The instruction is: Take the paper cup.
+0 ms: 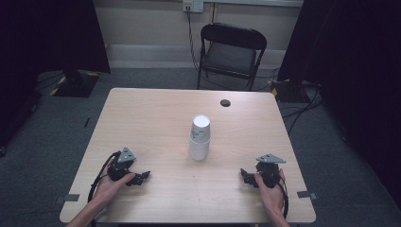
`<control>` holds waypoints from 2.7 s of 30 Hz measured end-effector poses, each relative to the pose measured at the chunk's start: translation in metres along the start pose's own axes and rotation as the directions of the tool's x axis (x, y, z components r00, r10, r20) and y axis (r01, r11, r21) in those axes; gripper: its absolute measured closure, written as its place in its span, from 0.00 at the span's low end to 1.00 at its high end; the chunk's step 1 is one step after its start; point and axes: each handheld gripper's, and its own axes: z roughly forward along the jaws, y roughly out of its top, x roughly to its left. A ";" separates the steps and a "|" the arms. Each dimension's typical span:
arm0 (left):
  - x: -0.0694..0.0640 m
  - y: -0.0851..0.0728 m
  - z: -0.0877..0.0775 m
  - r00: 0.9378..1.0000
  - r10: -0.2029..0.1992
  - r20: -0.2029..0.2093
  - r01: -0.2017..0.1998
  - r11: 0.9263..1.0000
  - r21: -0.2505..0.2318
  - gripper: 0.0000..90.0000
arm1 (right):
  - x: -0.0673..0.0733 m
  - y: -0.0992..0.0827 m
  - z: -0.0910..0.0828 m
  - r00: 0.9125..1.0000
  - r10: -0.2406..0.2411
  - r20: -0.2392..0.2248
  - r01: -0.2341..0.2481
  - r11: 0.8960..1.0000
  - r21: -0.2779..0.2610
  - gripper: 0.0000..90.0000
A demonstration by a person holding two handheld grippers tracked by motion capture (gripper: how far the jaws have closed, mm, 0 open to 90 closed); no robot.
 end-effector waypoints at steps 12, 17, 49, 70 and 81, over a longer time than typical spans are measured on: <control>-0.012 0.015 -0.008 0.999 -0.028 0.041 0.032 0.994 -0.102 0.20 | 0.001 0.000 0.000 1.000 -0.013 -0.011 0.013 1.000 -0.002 0.12; -0.022 0.022 -0.016 0.999 0.034 0.035 -0.029 0.990 -0.138 0.20 | 0.001 0.000 0.000 0.999 -0.025 -0.020 0.025 1.000 -0.001 0.12; -0.047 0.095 -0.025 0.982 0.125 0.141 -0.066 0.929 -0.364 0.19 | 0.002 0.000 0.000 0.999 -0.029 -0.018 0.029 1.000 -0.004 0.12; -0.059 0.151 -0.013 0.969 0.171 0.176 -0.080 0.897 -0.434 0.17 | 0.001 0.000 0.000 0.999 -0.027 -0.021 0.027 1.000 -0.002 0.12; -0.056 0.180 0.004 0.962 0.177 0.206 -0.071 0.895 -0.440 0.17 | 0.001 0.000 0.000 0.999 -0.026 -0.021 0.026 1.000 -0.002 0.12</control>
